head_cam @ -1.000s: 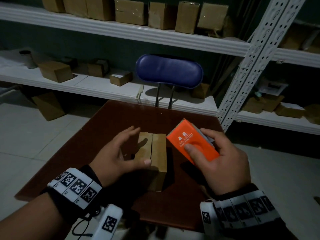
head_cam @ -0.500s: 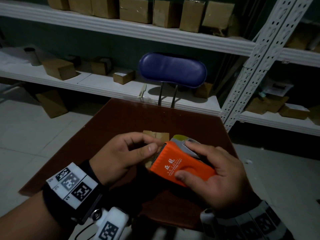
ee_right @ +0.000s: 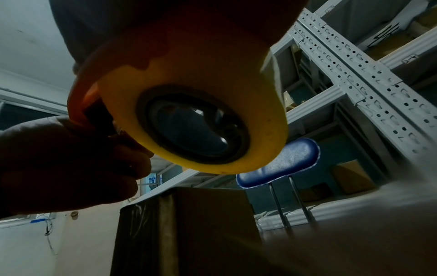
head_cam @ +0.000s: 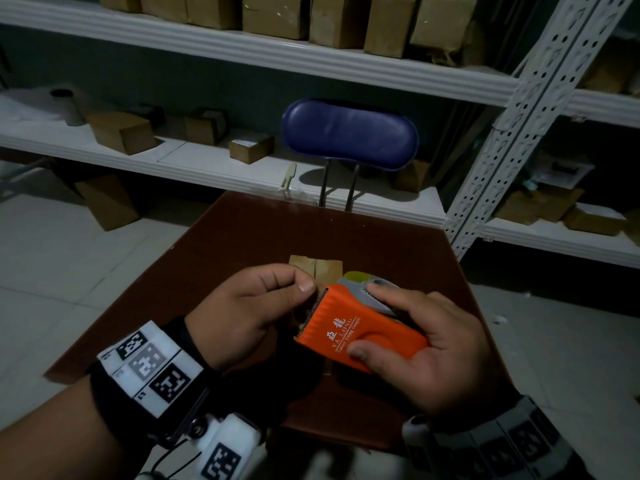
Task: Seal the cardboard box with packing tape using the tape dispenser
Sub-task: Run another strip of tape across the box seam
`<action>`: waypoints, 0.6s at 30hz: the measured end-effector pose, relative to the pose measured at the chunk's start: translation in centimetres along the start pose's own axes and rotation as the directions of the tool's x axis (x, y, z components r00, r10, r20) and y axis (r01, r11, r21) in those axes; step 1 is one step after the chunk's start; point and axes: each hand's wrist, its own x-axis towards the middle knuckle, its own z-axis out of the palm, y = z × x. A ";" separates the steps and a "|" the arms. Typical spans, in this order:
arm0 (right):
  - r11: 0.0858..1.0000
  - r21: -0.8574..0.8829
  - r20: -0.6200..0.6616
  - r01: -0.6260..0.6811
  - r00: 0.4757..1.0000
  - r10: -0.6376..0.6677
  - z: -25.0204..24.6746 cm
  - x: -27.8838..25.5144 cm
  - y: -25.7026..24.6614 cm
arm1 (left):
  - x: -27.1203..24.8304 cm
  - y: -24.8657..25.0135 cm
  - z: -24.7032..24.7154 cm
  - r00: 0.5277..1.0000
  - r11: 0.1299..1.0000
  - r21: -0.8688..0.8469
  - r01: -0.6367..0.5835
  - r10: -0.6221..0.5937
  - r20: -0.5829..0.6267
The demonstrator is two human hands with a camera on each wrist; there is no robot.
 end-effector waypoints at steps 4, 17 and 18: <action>1.000 -0.005 -0.018 0.016 1.000 -0.017 0.0 0.0 0.1 | -0.2 0.2 0.1 1.000 0.995 -0.095 0.017 -0.015 0.016; 0.995 -0.082 0.062 0.065 0.996 -0.060 0.0 -0.1 0.2 | -0.2 -0.5 -1.0 0.998 0.997 0.064 -0.032 0.035 -0.052; 0.994 -0.087 0.069 0.064 0.996 -0.058 0.0 -0.2 0.2 | -0.3 -0.4 -1.0 0.995 0.988 0.144 -0.058 0.068 -0.071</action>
